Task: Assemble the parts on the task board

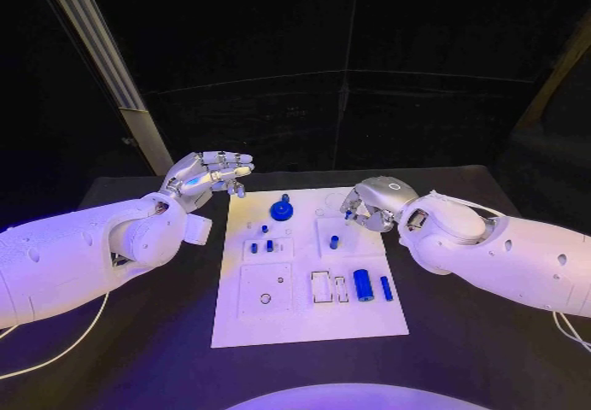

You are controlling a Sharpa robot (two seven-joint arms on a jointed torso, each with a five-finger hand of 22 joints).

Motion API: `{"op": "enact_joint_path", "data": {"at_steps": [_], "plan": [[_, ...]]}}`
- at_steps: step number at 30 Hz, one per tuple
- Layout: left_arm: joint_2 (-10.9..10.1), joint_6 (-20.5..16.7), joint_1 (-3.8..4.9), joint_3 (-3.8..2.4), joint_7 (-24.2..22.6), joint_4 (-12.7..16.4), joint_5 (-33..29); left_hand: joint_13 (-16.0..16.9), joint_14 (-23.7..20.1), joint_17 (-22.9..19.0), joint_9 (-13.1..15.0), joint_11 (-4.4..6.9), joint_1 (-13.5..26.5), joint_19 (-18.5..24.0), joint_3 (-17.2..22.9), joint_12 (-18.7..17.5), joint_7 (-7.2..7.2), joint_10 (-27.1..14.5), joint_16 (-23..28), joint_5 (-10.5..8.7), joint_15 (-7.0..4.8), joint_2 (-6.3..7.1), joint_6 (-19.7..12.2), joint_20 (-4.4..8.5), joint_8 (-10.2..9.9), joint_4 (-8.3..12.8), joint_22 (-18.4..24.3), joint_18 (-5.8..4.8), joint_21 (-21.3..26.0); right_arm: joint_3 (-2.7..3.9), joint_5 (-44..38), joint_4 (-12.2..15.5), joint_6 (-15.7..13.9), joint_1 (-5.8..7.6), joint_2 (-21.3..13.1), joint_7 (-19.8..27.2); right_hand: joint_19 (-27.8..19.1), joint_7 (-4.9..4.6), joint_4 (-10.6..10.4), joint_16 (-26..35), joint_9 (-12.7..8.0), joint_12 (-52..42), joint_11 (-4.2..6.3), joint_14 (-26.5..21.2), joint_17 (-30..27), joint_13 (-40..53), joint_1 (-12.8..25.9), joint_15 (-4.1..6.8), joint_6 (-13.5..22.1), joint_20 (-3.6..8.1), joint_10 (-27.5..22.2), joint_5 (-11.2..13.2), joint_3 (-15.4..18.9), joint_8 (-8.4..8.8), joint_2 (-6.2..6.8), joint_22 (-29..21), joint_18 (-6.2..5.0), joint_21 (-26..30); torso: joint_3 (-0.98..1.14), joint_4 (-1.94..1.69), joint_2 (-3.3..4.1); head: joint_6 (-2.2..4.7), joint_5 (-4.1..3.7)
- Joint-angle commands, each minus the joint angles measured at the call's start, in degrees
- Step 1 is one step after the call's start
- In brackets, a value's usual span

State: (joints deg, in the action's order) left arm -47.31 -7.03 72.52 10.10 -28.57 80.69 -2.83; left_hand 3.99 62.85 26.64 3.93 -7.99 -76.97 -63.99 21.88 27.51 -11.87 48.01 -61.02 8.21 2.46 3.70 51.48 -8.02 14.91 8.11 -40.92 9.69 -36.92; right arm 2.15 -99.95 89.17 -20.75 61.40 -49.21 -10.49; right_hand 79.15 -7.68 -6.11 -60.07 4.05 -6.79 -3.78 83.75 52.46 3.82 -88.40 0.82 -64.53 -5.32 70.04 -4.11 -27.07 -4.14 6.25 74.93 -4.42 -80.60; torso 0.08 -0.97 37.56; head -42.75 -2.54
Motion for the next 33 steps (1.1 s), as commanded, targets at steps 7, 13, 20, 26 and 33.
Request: {"op": "enact_joint_path", "data": {"at_steps": [7, 13, 20, 26, 33], "plan": [[0.1, 0.2, 0.04, -0.03, -1.6, 0.0, -0.3, -0.1, -0.3, -0.2, -0.1, -0.10, 0.5, -0.2, -0.5, 0.3, -0.08, -0.5, -0.2, 0.22, 0.25, -0.23, -0.4, -0.08, 0.4, -0.1, 0.1, 0.81, 0.1, 0.07, 6.8, 7.8, -4.6, 0.09, -0.4, 2.9, 0.4, -0.66, 1.3, -0.6, 0.0, 0.5, -0.42, 0.7, 0.0, 0.0, 1.1, -0.22, 0.0, -0.26, 0.1, -0.9, -1.6, 0.35, 0.22, 1.3, 0.76, -0.4, -0.07, -0.22, 0.06, -0.39, 1.27], [0.3, 0.2, 0.04, -0.03, -1.6, 0.0, -0.3, -0.1, -0.4, -0.3, -0.1, -0.10, 0.4, -0.2, -0.4, 0.4, -0.08, -0.5, -0.2, 0.24, 0.25, -0.31, -0.4, -0.08, 0.5, -0.1, 0.2, 0.82, 0.1, 0.05, 7.8, 8.9, -3.4, 0.08, 1.3, 3.2, 0.5, -0.71, 1.6, -0.8, 0.0, 0.5, -0.47, 0.7, 0.2, 0.0, 1.2, -0.25, 0.1, -0.29, 0.1, -1.1, -1.9, 0.36, 0.30, 1.4, 0.78, -0.5, -0.14, -0.23, 0.10, -0.66, 2.56], [0.7, 0.1, 0.06, -0.03, -1.6, -0.1, -0.3, -0.1, -0.4, -0.3, -0.1, -0.11, 0.4, -0.2, -0.5, 0.4, -0.10, -0.6, -0.2, 0.24, 0.25, -0.28, -0.5, -0.08, 0.5, 0.0, 0.2, 0.82, 0.1, 0.01, 7.0, 8.9, -0.7, -2.19, 4.9, 3.9, 0.5, -0.78, 1.9, -1.2, -0.1, 0.6, -0.55, 0.7, 0.4, 0.0, 2.2, -0.34, 0.1, -0.39, 0.1, -1.4, -1.9, 0.36, 0.67, 1.5, 0.80, -0.5, -0.20, -0.08, 0.06, -1.85, 5.17], [1.3, 0.2, 0.08, -0.03, -1.5, -0.2, -0.3, -0.1, -0.5, -0.3, -0.1, -0.12, 0.4, -0.2, -0.5, 0.4, -0.11, -0.6, -0.2, 0.23, 0.25, -0.25, -0.5, -0.08, 0.5, 0.0, 0.2, 0.82, 0.1, -0.22, 4.8, 7.2, 0.8, -4.22, 7.7, 4.6, 0.5, -0.78, 1.9, -1.2, -0.1, 0.6, -0.55, 0.7, 0.4, 0.0, 2.3, -0.35, 0.1, -0.39, 0.1, -1.4, -1.9, 0.36, 0.69, 1.5, 0.81, -0.6, -0.15, -0.16, 0.10, -2.58, 6.09], [1.9, 0.4, 0.09, -0.03, -1.3, -0.3, -0.3, -0.1, -0.5, -0.4, -0.1, -0.13, 0.4, -0.2, -0.5, 0.4, -0.12, -0.6, -0.2, 0.23, 0.26, -0.24, -0.5, -0.09, 0.5, 0.0, 0.2, 0.82, 0.1, -0.49, 3.0, 4.7, 2.9, -5.51, 10.1, 4.7, 0.5, -0.79, 2.0, -1.3, -0.1, 0.7, -0.57, 0.7, 0.5, 0.0, 2.4, -0.36, 0.2, -0.41, 0.0, -1.5, -1.9, 0.38, 0.75, 1.5, 0.81, -0.6, -0.14, -0.07, 0.08, -2.92, 6.86]]}}
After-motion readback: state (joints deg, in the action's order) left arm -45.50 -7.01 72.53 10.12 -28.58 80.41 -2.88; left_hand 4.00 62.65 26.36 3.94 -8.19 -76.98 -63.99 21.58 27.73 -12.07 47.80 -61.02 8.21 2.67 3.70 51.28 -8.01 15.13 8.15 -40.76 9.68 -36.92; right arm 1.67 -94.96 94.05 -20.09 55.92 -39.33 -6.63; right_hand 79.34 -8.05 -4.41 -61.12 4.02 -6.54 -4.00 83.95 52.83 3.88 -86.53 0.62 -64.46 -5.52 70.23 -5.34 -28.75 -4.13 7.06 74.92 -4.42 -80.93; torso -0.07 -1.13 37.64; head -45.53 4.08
